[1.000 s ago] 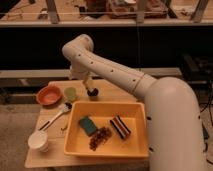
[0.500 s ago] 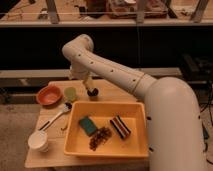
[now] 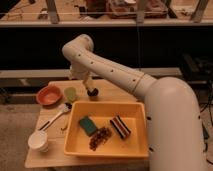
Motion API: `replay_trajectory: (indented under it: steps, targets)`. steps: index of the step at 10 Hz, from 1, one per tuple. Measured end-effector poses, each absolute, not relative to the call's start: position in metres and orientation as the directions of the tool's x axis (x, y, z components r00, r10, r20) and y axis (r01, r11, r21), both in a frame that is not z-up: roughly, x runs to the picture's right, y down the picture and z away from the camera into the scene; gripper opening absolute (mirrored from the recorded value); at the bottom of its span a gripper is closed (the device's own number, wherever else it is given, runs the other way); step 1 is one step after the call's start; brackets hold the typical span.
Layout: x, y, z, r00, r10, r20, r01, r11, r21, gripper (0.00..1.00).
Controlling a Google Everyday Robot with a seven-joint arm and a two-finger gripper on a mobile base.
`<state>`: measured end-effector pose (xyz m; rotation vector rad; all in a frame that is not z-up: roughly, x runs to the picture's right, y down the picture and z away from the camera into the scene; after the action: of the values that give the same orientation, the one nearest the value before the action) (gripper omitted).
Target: Place brush in red bowl
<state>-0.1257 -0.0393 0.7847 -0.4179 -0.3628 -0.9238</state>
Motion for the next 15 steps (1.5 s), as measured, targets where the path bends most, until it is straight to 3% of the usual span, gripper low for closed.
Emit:
replay_trajectory:
  steps: [6, 10, 15]
  targets:
    - [-0.185, -0.014, 0.772, 0.546, -0.672, 0.500, 0.821, 0.549, -0.159, 0.80]
    - [-0.185, -0.014, 0.772, 0.550, -0.671, 0.497, 0.818, 0.553, -0.158, 0.80]
    - [-0.234, 0.004, 0.797, 0.558, -0.660, 0.503, 0.811, 0.563, -0.161, 0.80]
